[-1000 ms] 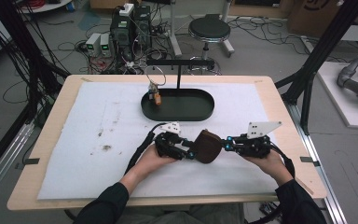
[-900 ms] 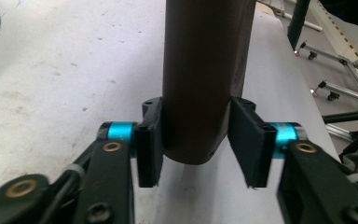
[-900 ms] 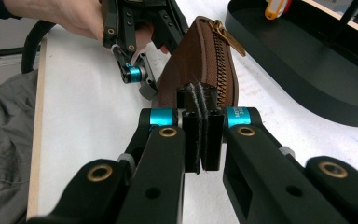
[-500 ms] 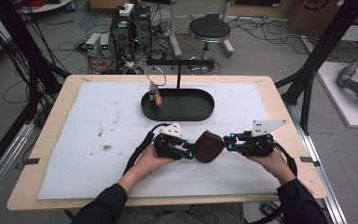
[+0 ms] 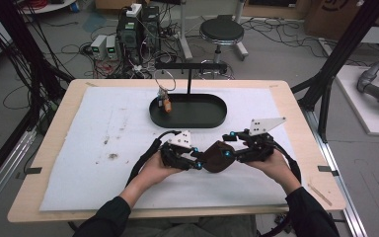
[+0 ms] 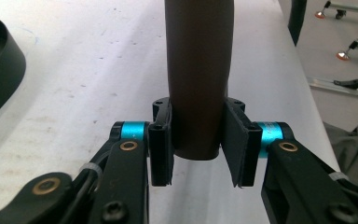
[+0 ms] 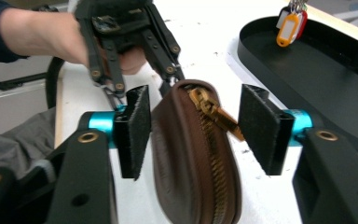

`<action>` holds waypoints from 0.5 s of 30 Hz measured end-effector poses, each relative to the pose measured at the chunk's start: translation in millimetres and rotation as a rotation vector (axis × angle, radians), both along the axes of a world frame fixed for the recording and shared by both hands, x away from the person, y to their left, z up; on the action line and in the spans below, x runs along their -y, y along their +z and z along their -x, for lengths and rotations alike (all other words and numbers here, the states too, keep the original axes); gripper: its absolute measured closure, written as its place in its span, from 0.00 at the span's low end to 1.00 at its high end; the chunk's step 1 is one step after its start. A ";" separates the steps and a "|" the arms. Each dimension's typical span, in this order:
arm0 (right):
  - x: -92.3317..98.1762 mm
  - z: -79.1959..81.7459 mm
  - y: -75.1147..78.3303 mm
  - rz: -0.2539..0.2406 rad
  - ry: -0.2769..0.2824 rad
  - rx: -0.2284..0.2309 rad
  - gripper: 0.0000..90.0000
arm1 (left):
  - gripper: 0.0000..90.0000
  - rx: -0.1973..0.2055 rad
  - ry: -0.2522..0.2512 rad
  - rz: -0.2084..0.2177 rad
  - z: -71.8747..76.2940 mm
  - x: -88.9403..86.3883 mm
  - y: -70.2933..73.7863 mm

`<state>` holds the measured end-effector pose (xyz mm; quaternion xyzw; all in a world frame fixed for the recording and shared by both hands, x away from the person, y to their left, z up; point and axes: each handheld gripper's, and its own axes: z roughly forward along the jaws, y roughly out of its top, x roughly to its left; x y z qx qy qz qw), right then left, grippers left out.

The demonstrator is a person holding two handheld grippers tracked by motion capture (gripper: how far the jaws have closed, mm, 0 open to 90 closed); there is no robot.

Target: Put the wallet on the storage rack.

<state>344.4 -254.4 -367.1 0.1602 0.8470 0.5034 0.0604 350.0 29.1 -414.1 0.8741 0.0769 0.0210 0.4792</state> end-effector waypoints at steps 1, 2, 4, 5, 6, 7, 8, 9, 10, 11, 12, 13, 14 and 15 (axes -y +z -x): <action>-1.3 -1.0 -1.0 0.003 0.004 -0.006 0.53 | 0.73 0.003 -0.005 -0.002 0.8 -0.4 0.7; -2.1 -1.5 -1.6 0.008 0.006 -0.011 0.53 | 0.73 0.004 -0.005 0.001 2.0 -0.5 1.3; -2.2 -3.7 -3.0 0.007 0.015 -0.026 0.52 | 0.73 0.013 -0.014 0.003 3.3 -1.3 2.9; -2.3 -4.2 -3.7 0.005 0.020 -0.048 0.51 | 0.73 0.020 -0.017 0.000 3.6 -1.7 3.8; -2.4 -4.9 -4.3 0.007 0.023 -0.059 0.50 | 0.73 0.029 -0.018 -0.005 3.9 -2.0 4.8; -2.7 -5.3 -4.8 0.007 0.027 -0.067 0.50 | 0.73 0.032 -0.019 -0.009 4.3 -2.6 5.8; -3.3 -5.5 -5.3 0.006 0.033 -0.073 0.51 | 0.73 0.038 -0.020 -0.010 4.5 -3.2 6.8; -3.4 -5.4 -5.4 0.010 0.039 -0.070 0.52 | 0.73 0.041 -0.022 -0.010 4.9 -3.6 7.2; -3.6 -5.2 -5.3 0.009 0.044 -0.069 0.52 | 0.73 0.045 -0.026 -0.011 5.3 -4.4 8.0; -3.6 -5.0 -5.3 0.007 0.051 -0.070 0.52 | 0.73 0.045 -0.026 -0.010 6.0 -4.7 8.5; -3.5 -4.7 -5.2 0.006 0.055 -0.074 0.53 | 0.73 0.051 -0.031 -0.014 6.2 -5.1 9.1; -3.4 -4.2 -5.1 0.007 0.057 -0.074 0.54 | 0.73 0.054 -0.034 -0.013 6.6 -5.3 9.5; -2.8 -4.3 -5.1 0.008 0.068 -0.067 0.56 | 0.73 0.058 -0.037 -0.014 6.8 -5.7 10.0; -2.5 -3.7 -4.9 0.007 0.074 -0.068 0.57 | 0.73 0.060 -0.040 -0.013 7.1 -6.1 10.3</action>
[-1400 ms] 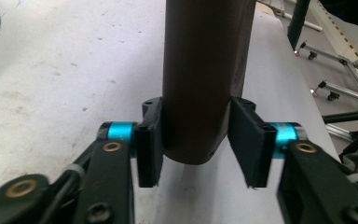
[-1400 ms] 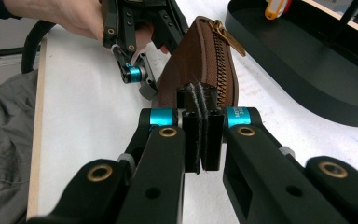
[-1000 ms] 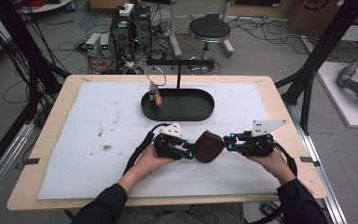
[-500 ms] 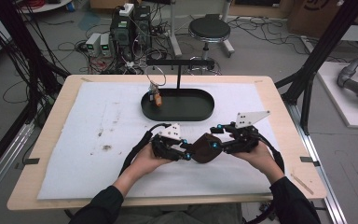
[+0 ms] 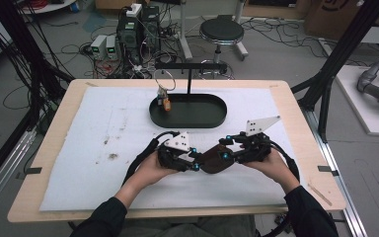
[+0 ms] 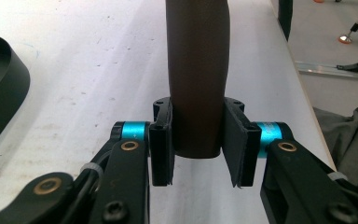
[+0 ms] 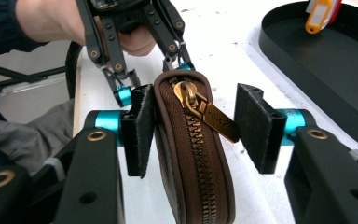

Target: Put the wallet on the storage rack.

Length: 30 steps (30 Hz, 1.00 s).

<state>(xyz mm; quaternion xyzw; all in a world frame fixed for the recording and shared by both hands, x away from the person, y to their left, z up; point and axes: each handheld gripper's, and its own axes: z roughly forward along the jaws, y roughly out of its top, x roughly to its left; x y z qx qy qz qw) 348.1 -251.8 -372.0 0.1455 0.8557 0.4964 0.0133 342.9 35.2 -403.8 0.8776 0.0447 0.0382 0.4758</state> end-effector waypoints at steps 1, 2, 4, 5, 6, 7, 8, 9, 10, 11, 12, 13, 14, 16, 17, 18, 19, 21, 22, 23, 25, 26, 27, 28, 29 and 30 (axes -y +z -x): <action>0.6 0.1 0.1 -0.001 0.008 0.006 0.57 | 0.73 0.001 -0.007 0.002 0.5 -0.2 0.2; 1.4 0.5 0.2 -0.002 0.017 0.006 0.58 | 0.73 0.003 -0.011 0.000 1.0 -0.4 0.7; 2.6 1.2 0.5 -0.003 0.030 -0.002 0.59 | 0.73 0.008 -0.019 0.001 1.7 -0.6 1.2; 3.0 1.2 0.4 -0.005 0.038 -0.002 0.59 | 0.74 0.009 -0.023 0.002 2.1 -0.6 1.3; 3.5 1.2 0.5 0.003 0.048 0.001 0.59 | 0.74 0.011 -0.027 -0.002 2.3 -0.8 1.6; 3.6 1.4 0.6 0.004 0.055 0.002 0.59 | 0.74 0.009 -0.030 -0.005 2.5 -0.7 1.9; 3.8 1.8 0.8 0.008 0.056 0.003 0.59 | 0.74 0.013 -0.035 -0.011 2.5 -0.6 2.9; 3.7 2.1 0.8 0.005 0.060 0.001 0.59 | 0.74 0.020 -0.036 -0.013 2.6 -0.5 4.0; 4.0 1.9 1.0 0.007 0.063 0.002 0.59 | 0.74 0.018 -0.037 -0.015 2.8 -0.9 5.0; 4.0 2.2 1.5 0.001 0.062 0.002 0.58 | 0.74 0.017 -0.039 -0.009 2.5 -1.2 5.4; 3.8 2.1 2.0 -0.004 0.060 0.012 0.56 | 0.74 0.015 -0.040 -0.003 1.8 -2.0 6.2; 2.8 3.0 3.1 -0.016 0.050 0.018 0.52 | 0.74 0.017 -0.038 -0.004 1.6 -2.4 6.8; 1.7 3.7 4.1 -0.016 0.033 0.018 0.49 | 0.74 0.018 -0.038 -0.005 1.4 -2.6 7.2; -1.2 3.1 3.9 -0.005 0.043 0.023 0.52 | 0.74 0.020 -0.040 -0.012 1.6 -2.5 7.8; -2.4 4.0 3.7 0.001 0.045 0.022 0.53 | 0.74 0.021 -0.043 -0.015 1.8 -2.3 7.7; -3.7 4.5 3.2 0.003 0.050 0.025 0.55 | 0.74 0.020 -0.047 -0.018 2.3 -2.1 7.3; -4.0 4.7 3.0 0.006 0.057 0.031 0.57 | 0.74 0.028 -0.050 -0.022 2.3 -2.4 7.5; -2.8 4.7 3.5 0.006 0.069 0.029 0.61 | 0.74 0.031 -0.050 -0.010 2.6 -2.7 8.5; -1.7 4.8 4.4 0.000 0.073 0.035 0.63 | 0.73 0.029 -0.050 0.002 2.8 -3.0 9.0; -0.9 5.5 5.5 -0.014 0.076 0.039 0.64 | 0.73 0.023 -0.050 0.017 3.1 -3.2 9.4; 1.0 6.6 7.7 -0.035 0.080 0.048 0.67 | 0.72 0.015 -0.051 0.039 2.7 -3.7 10.1; 1.5 7.2 8.4 -0.042 0.077 0.049 0.67 | 0.71 0.013 -0.054 0.056 1.9 -4.6 10.5; 2.6 7.8 9.2 -0.053 0.077 0.049 0.68 | 0.71 0.011 -0.051 0.070 1.3 -5.9 10.8; 3.5 7.9 9.4 -0.063 0.075 0.055 0.69 | 0.70 0.007 -0.047 0.091 0.8 -7.2 10.5; 4.2 8.2 9.4 -0.076 0.071 0.057 0.69 | 0.69 0.001 -0.043 0.113 0.1 -8.5 10.1; 4.9 8.2 9.5 -0.083 0.068 0.063 0.73 | 0.67 -0.006 -0.036 0.127 -1.0 -9.9 9.7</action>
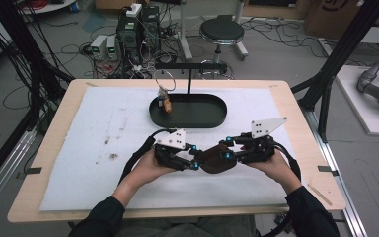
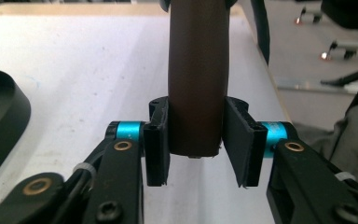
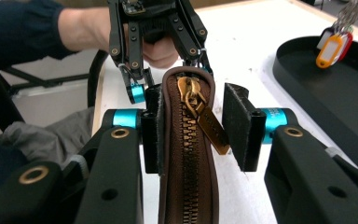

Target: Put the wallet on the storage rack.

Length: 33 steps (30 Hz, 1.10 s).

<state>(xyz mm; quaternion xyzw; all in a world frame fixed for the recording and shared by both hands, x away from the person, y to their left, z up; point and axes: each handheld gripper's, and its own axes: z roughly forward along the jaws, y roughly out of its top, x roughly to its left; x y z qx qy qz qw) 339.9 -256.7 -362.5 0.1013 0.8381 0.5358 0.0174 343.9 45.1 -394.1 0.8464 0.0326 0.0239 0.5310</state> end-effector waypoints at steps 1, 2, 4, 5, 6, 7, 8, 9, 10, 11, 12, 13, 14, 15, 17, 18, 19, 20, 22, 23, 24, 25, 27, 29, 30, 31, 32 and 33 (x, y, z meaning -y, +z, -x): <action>0.5 0.9 0.4 -0.005 -0.005 0.005 0.75 | 0.63 -0.014 0.003 0.013 -1.3 -1.4 -0.6; 1.0 1.2 0.8 -0.010 -0.012 0.011 0.75 | 0.62 -0.019 0.006 0.025 -2.6 -3.4 -1.0; 1.3 1.6 1.2 -0.015 -0.018 0.020 0.75 | 0.63 -0.040 0.013 0.052 -4.2 -5.8 -2.2; 1.1 2.0 1.6 -0.016 -0.025 0.026 0.76 | 0.62 -0.050 0.020 0.067 -4.8 -6.3 -3.1; 0.7 2.8 1.9 -0.020 -0.031 0.028 0.76 | 0.61 -0.064 0.020 0.082 -6.5 -7.9 -4.5; 1.0 2.9 2.4 -0.027 -0.037 0.039 0.76 | 0.60 -0.079 0.020 0.095 -7.3 -8.7 -5.8; 1.7 3.0 2.9 -0.031 -0.037 0.041 0.76 | 0.58 -0.097 0.021 0.103 -8.6 -9.8 -7.7; 2.8 3.2 3.5 -0.039 -0.044 0.044 0.76 | 0.57 -0.109 0.026 0.107 -9.5 -10.4 -9.6; 3.8 3.7 4.1 -0.051 -0.054 0.048 0.76 | 0.55 -0.122 0.032 0.113 -9.9 -10.9 -11.6; 5.2 4.2 4.6 -0.066 -0.060 0.047 0.76 | 0.54 -0.133 0.031 0.123 -10.4 -11.3 -13.6; 6.6 3.9 5.2 -0.081 -0.062 0.051 0.76 | 0.53 -0.140 0.030 0.128 -10.8 -11.1 -15.2; 7.4 4.3 5.9 -0.095 -0.068 0.054 0.77 | 0.52 -0.142 0.033 0.134 -10.8 -10.0 -16.3; 7.9 4.7 6.6 -0.109 -0.072 0.058 0.77 | 0.49 -0.142 0.034 0.139 -10.9 -8.6 -17.0; 8.2 5.2 7.3 -0.126 -0.073 0.057 0.77 | 0.47 -0.143 0.036 0.145 -10.9 -7.4 -17.4; 7.3 6.7 8.5 -0.159 -0.077 0.061 0.77 | 0.47 -0.151 0.028 0.174 -11.3 -5.3 -17.9; 6.6 8.1 9.2 -0.167 -0.078 0.062 0.77 | 0.49 -0.153 0.017 0.191 -11.0 -4.5 -17.7; 5.7 8.8 9.7 -0.177 -0.079 0.068 0.77 | 0.53 -0.146 0.003 0.205 -10.6 -4.2 -17.0; 4.9 9.3 9.8 -0.184 -0.075 0.070 0.77 | 0.59 -0.131 -0.001 0.214 -9.7 -4.4 -15.9; 4.4 10.4 10.4 -0.202 -0.072 0.068 0.77 | 0.65 -0.114 -0.007 0.230 -9.1 -6.2 -13.9; 5.2 10.4 10.7 -0.205 -0.068 0.067 0.77 | 0.67 -0.114 -0.015 0.237 -9.1 -7.6 -12.8; 6.2 9.7 10.9 -0.211 -0.062 0.066 0.77 | 0.68 -0.107 -0.018 0.240 -8.6 -8.6 -11.5; 7.1 9.4 10.9 -0.214 -0.057 0.055 0.77 | 0.69 -0.100 -0.020 0.237 -7.9 -9.1 -10.5; 8.7 8.4 10.4 -0.203 -0.044 0.045 0.76 | 0.71 -0.083 -0.019 0.221 -7.0 -11.2 -7.9; 9.5 7.1 9.4 -0.194 -0.035 0.033 0.75 | 0.73 -0.071 -0.020 0.195 -6.2 -12.4 -5.0; 10.0 6.3 8.7 -0.186 -0.031 0.030 0.75 | 0.73 -0.066 -0.020 0.179 -5.5 -12.9 -2.9; 10.3 5.9 8.1 -0.178 -0.026 0.023 0.73 | 0.74 -0.052 -0.020 0.154 -5.1 -13.9 -0.5; 10.6 4.9 7.4 -0.165 -0.023 0.017 0.72 | 0.74 -0.044 -0.018 0.133 -4.7 -14.5 1.9; 10.8 4.2 6.9 -0.146 -0.023 0.007 0.68 | 0.74 -0.040 -0.011 0.121 -3.9 -15.8 3.9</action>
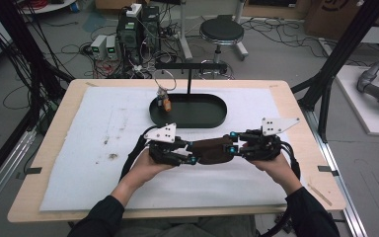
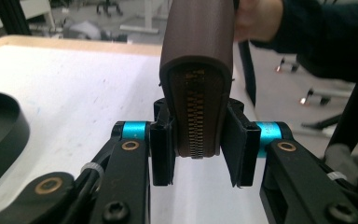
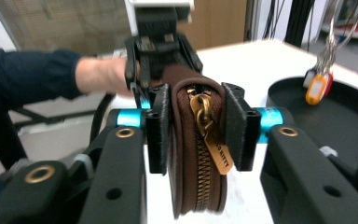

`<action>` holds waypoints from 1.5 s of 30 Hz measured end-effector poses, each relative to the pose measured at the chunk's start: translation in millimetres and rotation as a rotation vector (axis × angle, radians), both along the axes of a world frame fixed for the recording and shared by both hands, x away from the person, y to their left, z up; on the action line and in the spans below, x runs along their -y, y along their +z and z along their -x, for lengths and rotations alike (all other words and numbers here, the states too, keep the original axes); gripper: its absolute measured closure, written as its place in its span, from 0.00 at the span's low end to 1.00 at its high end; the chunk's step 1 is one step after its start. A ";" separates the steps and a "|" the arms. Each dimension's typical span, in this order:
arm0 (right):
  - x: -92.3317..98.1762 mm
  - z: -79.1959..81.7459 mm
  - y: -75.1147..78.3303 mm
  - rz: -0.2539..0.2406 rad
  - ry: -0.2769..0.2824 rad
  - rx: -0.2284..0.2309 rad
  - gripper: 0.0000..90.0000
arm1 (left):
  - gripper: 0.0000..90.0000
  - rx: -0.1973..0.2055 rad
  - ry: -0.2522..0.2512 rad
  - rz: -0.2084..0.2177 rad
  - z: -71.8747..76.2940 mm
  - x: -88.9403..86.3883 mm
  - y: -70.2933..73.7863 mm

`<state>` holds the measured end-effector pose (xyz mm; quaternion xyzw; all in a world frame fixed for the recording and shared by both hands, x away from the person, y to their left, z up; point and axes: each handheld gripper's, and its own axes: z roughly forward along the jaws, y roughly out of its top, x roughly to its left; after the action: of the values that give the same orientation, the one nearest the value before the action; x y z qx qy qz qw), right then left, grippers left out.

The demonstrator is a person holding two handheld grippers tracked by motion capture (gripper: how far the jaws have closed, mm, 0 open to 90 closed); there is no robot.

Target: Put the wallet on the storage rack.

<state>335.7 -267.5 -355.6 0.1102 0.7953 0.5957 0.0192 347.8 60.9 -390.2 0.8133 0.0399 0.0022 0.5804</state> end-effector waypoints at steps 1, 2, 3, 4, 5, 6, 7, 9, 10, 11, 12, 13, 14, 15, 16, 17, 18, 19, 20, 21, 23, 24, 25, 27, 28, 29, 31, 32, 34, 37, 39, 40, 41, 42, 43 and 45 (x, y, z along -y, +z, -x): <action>0.3 -1.1 -0.4 0.026 -0.004 0.003 0.63 | 0.74 -0.001 0.002 -0.014 0.0 -1.8 2.1; 0.9 -1.8 -0.8 0.043 -0.010 -0.005 0.59 | 0.74 -0.005 0.003 -0.025 -0.3 -3.4 4.1; 2.2 -3.5 -1.2 0.050 -0.011 -0.009 0.57 | 0.74 -0.005 0.007 -0.043 -0.4 -5.7 6.5; 3.8 -3.8 -0.9 0.049 -0.010 -0.019 0.57 | 0.74 -0.004 0.011 -0.055 -0.4 -7.2 8.1; 4.8 -3.5 -0.4 0.051 -0.018 -0.017 0.55 | 0.74 -0.005 0.010 -0.064 -0.8 -9.2 9.4; 5.7 -4.2 0.2 0.051 -0.020 -0.011 0.54 | 0.74 -0.006 0.007 -0.077 -1.1 -11.3 10.8; 5.8 -4.2 0.7 0.050 -0.018 -0.018 0.53 | 0.74 -0.010 0.008 -0.084 -1.0 -12.6 11.6; 3.6 -3.8 0.7 0.071 -0.021 -0.011 0.51 | 0.74 -0.009 0.001 -0.123 -0.4 -13.6 13.2; 1.6 -3.8 0.0 0.087 -0.013 -0.011 0.50 | 0.74 -0.002 0.002 -0.154 0.4 -13.3 14.0; -1.0 -3.2 -0.9 0.098 -0.011 -0.012 0.50 | 0.74 0.005 -0.001 -0.176 1.1 -12.3 14.4; -3.4 -2.7 -1.9 0.108 -0.001 -0.018 0.50 | 0.74 0.006 -0.007 -0.191 1.5 -11.8 14.7; -6.3 -2.4 -3.1 0.116 0.010 -0.017 0.51 | 0.74 0.006 -0.007 -0.197 2.1 -10.9 14.7; -9.0 -1.8 -4.1 0.124 0.020 -0.016 0.53 | 0.74 0.011 -0.011 -0.203 2.1 -10.4 14.9; -11.2 -1.2 -4.9 0.136 0.030 -0.019 0.54 | 0.74 0.009 -0.014 -0.203 2.2 -10.0 14.7; -13.6 -1.2 -6.2 0.141 0.038 -0.016 0.54 | 0.74 0.006 -0.015 -0.196 2.9 -9.4 14.4; -15.3 -1.2 -7.3 0.148 0.042 -0.020 0.57 | 0.74 0.007 -0.017 -0.195 3.0 -9.4 14.5; -16.6 -1.0 -8.4 0.155 0.049 -0.024 0.61 | 0.74 0.009 -0.017 -0.192 3.2 -9.7 14.9; -17.4 -0.9 -9.4 0.164 0.053 -0.021 0.61 | 0.74 0.012 -0.017 -0.190 3.2 -10.3 15.4; -17.9 -1.3 -10.1 0.167 0.054 -0.020 0.62 | 0.74 0.015 -0.017 -0.184 2.9 -11.5 16.3; -18.4 -1.5 -11.0 0.176 0.061 -0.027 0.68 | 0.74 0.018 -0.018 -0.177 2.9 -12.5 17.0; -18.1 -1.3 -11.6 0.173 0.060 -0.027 0.69 | 0.74 0.019 -0.018 -0.168 3.2 -14.3 17.7; -18.0 -1.9 -11.6 0.170 0.062 -0.027 0.72 | 0.74 0.020 -0.020 -0.167 3.2 -14.6 17.9; -17.6 -2.1 -11.6 0.166 0.065 -0.019 0.74 | 0.74 0.020 -0.021 -0.166 3.2 -14.6 18.0; -17.4 -1.4 -11.2 0.165 0.063 -0.015 0.77 | 0.74 0.025 -0.021 -0.164 3.2 -14.6 17.9; -17.1 -1.6 -11.2 0.164 0.067 -0.011 0.78 | 0.74 0.026 -0.019 -0.160 3.4 -14.6 17.8; -16.8 -1.5 -11.1 0.162 0.067 -0.006 0.78 | 0.73 0.024 -0.021 -0.153 3.5 -14.7 17.6; -16.0 -1.0 -10.9 0.150 0.069 -0.003 0.79 | 0.72 0.025 -0.028 -0.130 3.4 -15.8 17.6; -15.5 -0.8 -11.1 0.141 0.071 0.001 0.80 | 0.71 0.021 -0.025 -0.112 3.5 -16.4 17.6; -15.2 -0.3 -11.1 0.127 0.064 -0.001 0.80 | 0.66 0.016 -0.009 -0.091 3.2 -17.7 18.8; -14.6 -0.9 -10.0 0.118 0.046 0.019 0.80 | 0.53 0.012 0.033 -0.081 2.1 -21.2 20.6; -13.6 -1.5 -9.0 0.111 0.024 0.026 0.81 | 0.49 0.008 0.057 -0.059 1.5 -25.4 21.0; -13.2 -2.2 -8.6 0.108 0.013 0.029 0.81 | 0.47 0.007 0.075 -0.047 1.5 -27.9 21.1; -12.9 -2.8 -8.1 0.105 -0.003 0.032 0.81 | 0.45 0.004 0.093 -0.036 1.4 -30.8 21.3; -12.5 -4.1 -7.8 0.102 -0.018 0.037 0.81 | 0.43 0.002 0.105 -0.026 1.1 -33.6 21.5; -12.3 -5.2 -7.4 0.098 -0.035 0.040 0.81 | 0.43 0.000 0.120 -0.019 1.7 -36.7 21.9; -11.9 -7.5 -6.5 0.097 -0.072 0.045 0.81 | 0.41 0.015 0.149 -0.011 3.7 -42.8 22.3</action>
<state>343.2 -255.7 -362.1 0.1241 0.8181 0.5579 0.0637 344.1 103.7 -367.9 0.8113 0.0963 0.0517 0.5743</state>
